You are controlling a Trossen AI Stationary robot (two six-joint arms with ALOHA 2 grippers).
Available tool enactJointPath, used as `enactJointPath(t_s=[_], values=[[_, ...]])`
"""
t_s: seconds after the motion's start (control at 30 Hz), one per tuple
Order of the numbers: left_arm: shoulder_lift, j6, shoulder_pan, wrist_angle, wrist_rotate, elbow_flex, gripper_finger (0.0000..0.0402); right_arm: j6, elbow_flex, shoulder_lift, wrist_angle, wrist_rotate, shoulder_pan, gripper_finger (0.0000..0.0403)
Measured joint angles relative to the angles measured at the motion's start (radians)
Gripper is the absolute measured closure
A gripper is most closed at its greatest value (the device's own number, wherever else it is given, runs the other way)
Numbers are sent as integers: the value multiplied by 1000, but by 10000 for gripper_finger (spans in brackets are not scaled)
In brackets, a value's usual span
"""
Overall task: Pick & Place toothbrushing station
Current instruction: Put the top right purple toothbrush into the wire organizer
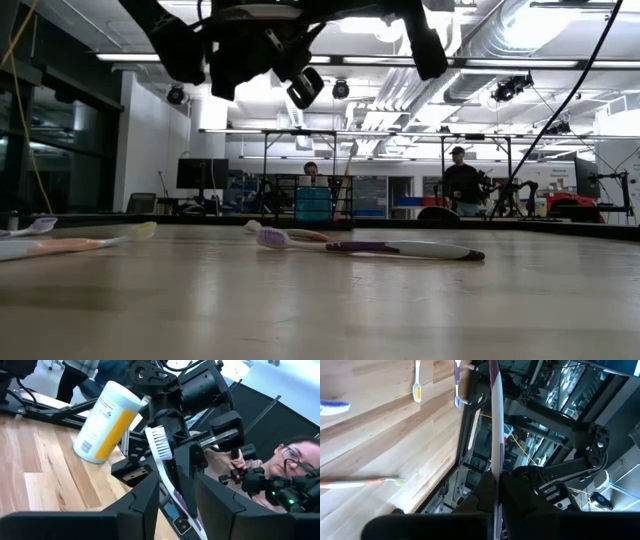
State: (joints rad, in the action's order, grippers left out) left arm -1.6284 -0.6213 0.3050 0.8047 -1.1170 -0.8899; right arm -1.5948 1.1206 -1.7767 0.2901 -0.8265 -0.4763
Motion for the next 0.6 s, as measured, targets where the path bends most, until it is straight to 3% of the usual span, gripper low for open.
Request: enactJointPath(t_s=[0.6], values=[[-4, 76, -29, -22, 49, 0, 282, -55, 0, 0, 37, 47, 36, 399]])
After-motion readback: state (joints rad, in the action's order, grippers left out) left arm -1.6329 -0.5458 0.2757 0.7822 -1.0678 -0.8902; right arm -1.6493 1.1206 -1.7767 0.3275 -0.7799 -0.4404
